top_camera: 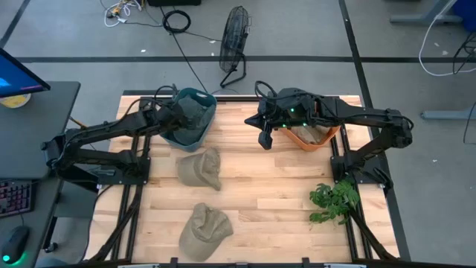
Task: Pick & Place hat
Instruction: Put the top brown cap into the orange bin
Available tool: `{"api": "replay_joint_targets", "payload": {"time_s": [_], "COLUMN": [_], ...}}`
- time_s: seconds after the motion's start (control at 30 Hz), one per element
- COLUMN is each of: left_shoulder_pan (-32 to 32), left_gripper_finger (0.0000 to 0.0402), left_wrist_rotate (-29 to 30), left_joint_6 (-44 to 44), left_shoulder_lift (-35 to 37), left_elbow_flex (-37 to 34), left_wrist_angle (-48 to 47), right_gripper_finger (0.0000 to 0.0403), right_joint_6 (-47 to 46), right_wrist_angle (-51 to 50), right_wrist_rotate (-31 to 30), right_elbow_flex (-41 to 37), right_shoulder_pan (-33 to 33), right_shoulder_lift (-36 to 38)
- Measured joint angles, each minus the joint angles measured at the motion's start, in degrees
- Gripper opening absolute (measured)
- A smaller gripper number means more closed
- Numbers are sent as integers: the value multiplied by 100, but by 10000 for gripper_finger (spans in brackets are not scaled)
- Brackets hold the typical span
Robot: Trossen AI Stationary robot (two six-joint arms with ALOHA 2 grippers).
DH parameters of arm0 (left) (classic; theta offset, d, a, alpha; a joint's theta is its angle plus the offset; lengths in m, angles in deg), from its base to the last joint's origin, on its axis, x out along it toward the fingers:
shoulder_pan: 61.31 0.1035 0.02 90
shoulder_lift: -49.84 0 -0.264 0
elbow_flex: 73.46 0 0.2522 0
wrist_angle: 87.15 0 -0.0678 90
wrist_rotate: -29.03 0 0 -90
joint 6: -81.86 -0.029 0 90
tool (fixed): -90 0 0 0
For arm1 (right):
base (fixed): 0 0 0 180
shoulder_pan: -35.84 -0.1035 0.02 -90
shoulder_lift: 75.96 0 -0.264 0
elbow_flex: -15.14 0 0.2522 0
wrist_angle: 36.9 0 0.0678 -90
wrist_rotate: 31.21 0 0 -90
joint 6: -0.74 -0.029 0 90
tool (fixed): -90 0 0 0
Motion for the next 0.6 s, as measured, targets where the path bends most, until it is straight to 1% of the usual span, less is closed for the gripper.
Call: {"api": "replay_joint_targets", "payload": {"time_s": [0.2, 0.4, 0.5, 0.6], "left_shoulder_pan": [16, 9, -157, -403], "left_gripper_finger": [1, 1, 1, 1], "left_wrist_rotate": [-48, -109, -221, -466], "left_joint_6": [146, 358, 395, 387], "left_shoulder_lift": [0, -2, 103, 328], "left_elbow_flex": [0, -2, -3, -3], "left_wrist_angle": [-288, -1077, -785, -52], "right_gripper_finger": [0, 0, 0, 0], "right_joint_6": [2, 2, 2, 2], "right_wrist_angle": [-2, 10, -9, -41], "right_wrist_rotate": [34, 7, 26, 26], "right_elbow_flex": [0, 0, 0, 0], "right_shoulder_pan": [-16, -63, -144, -230], "right_shoulder_lift": [8, 63, 121, 264]}}
